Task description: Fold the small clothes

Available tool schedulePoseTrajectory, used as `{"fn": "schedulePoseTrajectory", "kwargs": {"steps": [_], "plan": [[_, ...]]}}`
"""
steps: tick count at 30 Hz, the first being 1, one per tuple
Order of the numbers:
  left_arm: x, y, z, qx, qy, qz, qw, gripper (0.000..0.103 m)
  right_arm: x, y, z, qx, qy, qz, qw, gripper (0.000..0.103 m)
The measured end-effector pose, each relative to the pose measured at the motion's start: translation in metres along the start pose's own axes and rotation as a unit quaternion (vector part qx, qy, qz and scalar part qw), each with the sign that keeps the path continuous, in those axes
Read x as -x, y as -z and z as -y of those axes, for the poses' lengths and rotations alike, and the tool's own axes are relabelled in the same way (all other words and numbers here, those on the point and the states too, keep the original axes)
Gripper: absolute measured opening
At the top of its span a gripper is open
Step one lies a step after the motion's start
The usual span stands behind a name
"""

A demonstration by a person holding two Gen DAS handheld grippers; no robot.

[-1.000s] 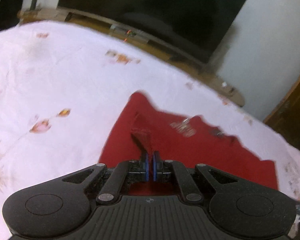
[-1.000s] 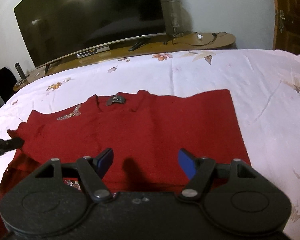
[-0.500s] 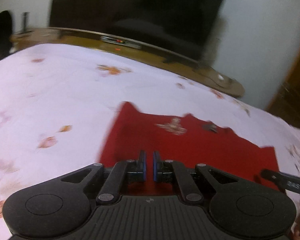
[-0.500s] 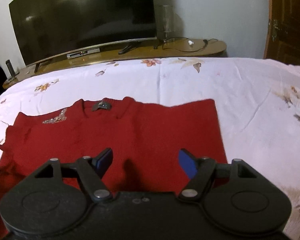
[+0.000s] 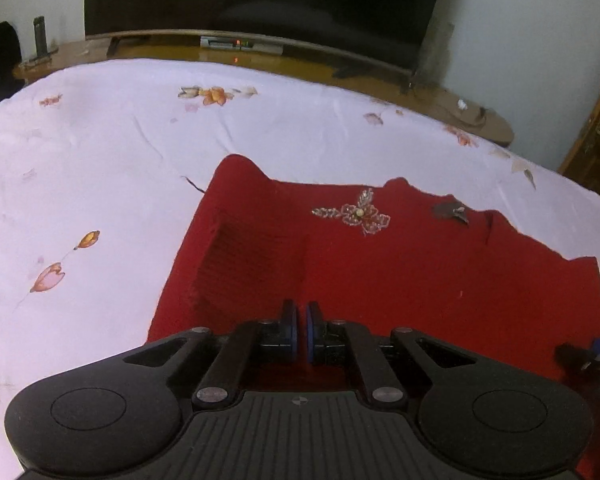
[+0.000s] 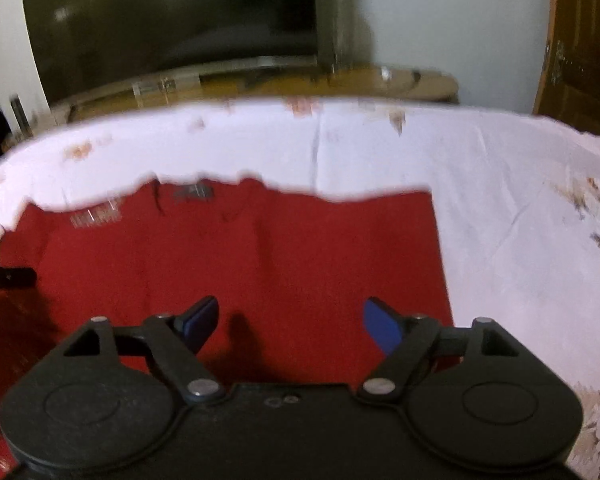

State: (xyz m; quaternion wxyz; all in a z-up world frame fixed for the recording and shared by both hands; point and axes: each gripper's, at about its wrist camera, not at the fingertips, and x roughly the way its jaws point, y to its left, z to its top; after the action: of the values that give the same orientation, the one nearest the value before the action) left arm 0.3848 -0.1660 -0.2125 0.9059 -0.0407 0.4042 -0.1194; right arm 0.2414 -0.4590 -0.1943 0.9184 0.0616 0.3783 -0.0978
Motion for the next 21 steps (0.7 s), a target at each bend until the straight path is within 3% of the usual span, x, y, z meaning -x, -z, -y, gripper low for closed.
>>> {"fn": "schedulePoseTrajectory", "kwargs": {"steps": [1, 4, 5, 6, 7, 9, 10, 12, 21], "plan": [[0.003, 0.000, 0.002, -0.006, -0.004, -0.001, 1.0000, 0.005, -0.005, 0.002, -0.001, 0.005, 0.003, -0.012, 1.000, 0.077], [0.008, 0.002, 0.008, -0.020, -0.011, -0.001, 0.9997, 0.006, 0.006, 0.003, 0.000, 0.002, -0.003, 0.005, 1.000, 0.077], [0.010, 0.003, 0.010, -0.025, -0.014, -0.001, 0.9996, 0.008, 0.010, 0.003, 0.002, -0.006, -0.008, 0.011, 1.000, 0.077], [0.012, 0.004, 0.011, -0.028, -0.016, 0.000, 0.9995, 0.017, 0.013, 0.003, 0.003, -0.012, -0.009, 0.015, 1.000, 0.078], [0.012, 0.004, 0.013, -0.029, -0.016, 0.000, 0.9994, 0.027, 0.016, 0.004, 0.004, -0.014, -0.009, 0.018, 1.000, 0.078], [0.016, 0.006, 0.017, -0.032, -0.011, -0.002, 0.9994, 0.092, 0.013, 0.007, 0.005, -0.010, -0.004, 0.004, 1.000, 0.078], [0.019, 0.008, 0.020, -0.034, -0.019, 0.000, 0.9992, 0.098, 0.008, 0.009, 0.005, -0.006, 0.000, -0.010, 1.000, 0.078], [0.026, 0.012, 0.026, -0.049, -0.029, 0.018, 0.9982, 0.099, 0.012, 0.011, 0.008, -0.007, -0.004, -0.008, 1.000, 0.078], [0.035, 0.025, 0.039, -0.063, -0.015, 0.012, 0.9978, 0.099, 0.033, 0.013, 0.016, -0.016, -0.009, 0.017, 1.000, 0.078]]}}
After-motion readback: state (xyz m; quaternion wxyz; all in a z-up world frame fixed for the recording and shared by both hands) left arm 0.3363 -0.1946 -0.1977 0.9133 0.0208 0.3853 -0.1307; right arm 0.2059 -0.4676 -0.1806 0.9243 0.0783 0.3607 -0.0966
